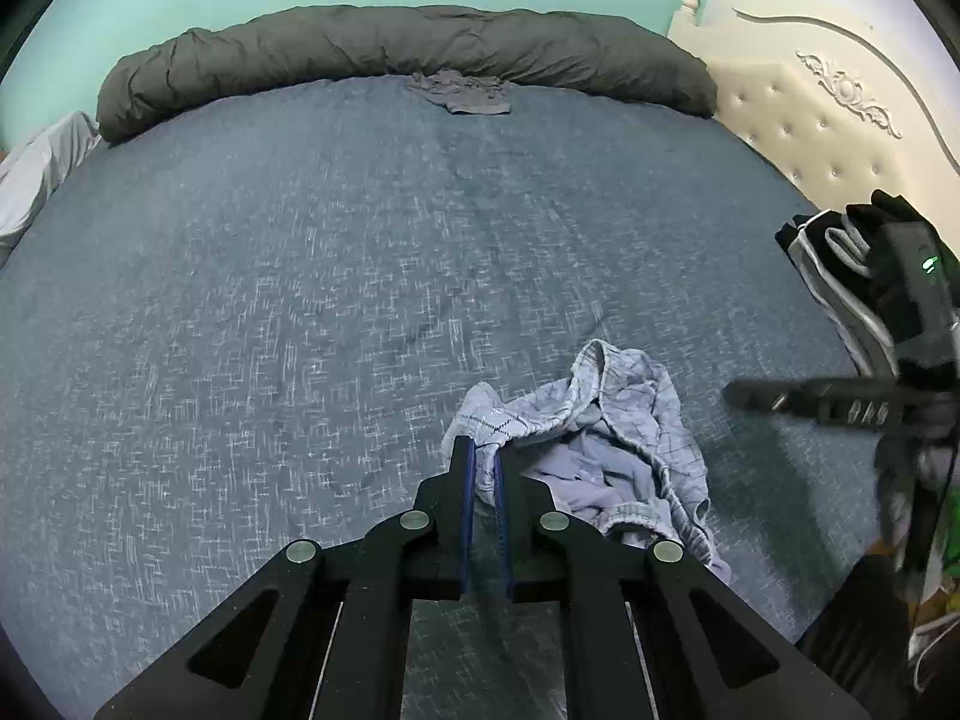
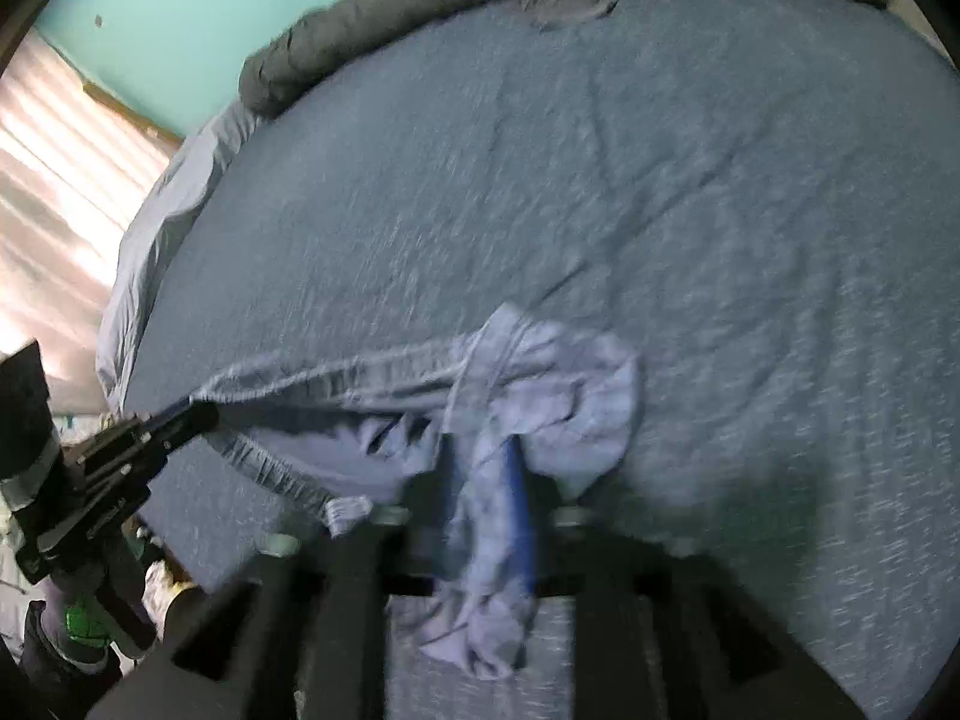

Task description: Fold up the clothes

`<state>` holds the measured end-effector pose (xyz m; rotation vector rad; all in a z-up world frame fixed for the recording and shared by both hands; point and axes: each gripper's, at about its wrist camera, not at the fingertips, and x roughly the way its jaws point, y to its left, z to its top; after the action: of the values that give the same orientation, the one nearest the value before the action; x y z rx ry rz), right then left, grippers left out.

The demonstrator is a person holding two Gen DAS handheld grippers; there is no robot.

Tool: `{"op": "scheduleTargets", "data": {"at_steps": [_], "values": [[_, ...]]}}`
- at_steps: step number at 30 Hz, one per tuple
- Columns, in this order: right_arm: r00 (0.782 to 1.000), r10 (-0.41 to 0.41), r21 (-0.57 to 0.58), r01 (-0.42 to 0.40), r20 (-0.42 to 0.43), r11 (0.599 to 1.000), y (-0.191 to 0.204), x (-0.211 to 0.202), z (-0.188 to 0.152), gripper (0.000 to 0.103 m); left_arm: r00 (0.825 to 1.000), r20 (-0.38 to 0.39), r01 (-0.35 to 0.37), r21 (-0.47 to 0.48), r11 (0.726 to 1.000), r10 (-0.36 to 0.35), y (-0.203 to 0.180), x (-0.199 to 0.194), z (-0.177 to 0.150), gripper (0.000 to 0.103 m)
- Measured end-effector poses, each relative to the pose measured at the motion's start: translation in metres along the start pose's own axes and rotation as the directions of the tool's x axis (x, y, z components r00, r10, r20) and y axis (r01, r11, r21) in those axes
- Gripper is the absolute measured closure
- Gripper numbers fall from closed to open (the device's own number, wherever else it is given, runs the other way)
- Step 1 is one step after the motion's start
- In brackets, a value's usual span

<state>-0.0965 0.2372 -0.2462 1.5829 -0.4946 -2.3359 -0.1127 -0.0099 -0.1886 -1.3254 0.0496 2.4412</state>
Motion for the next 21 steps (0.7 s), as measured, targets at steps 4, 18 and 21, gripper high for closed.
{"op": "scheduleTargets", "data": {"at_steps": [4,18,21], "values": [[0.999,-0.02,-0.039,0.018,-0.05,0.999,0.018,0.031,-0.005,0.063,1.0,0.009,-0.001,0.004,1.0,0.001,-0.002,-0.007,0.003,0.096],[0.993,-0.109,-0.113,0.113,0.038,0.987,0.011,-0.004,-0.012,0.099,0.999,0.05,-0.022,-0.007,1.0,0.022,0.007,-0.028,0.009,0.096],[0.992,-0.108,-0.119,0.116,0.07,0.986,0.004,-0.033,-0.013,0.099,0.997,0.065,-0.026,-0.017,0.999,0.028,0.01,-0.037,0.013,0.097]]}}
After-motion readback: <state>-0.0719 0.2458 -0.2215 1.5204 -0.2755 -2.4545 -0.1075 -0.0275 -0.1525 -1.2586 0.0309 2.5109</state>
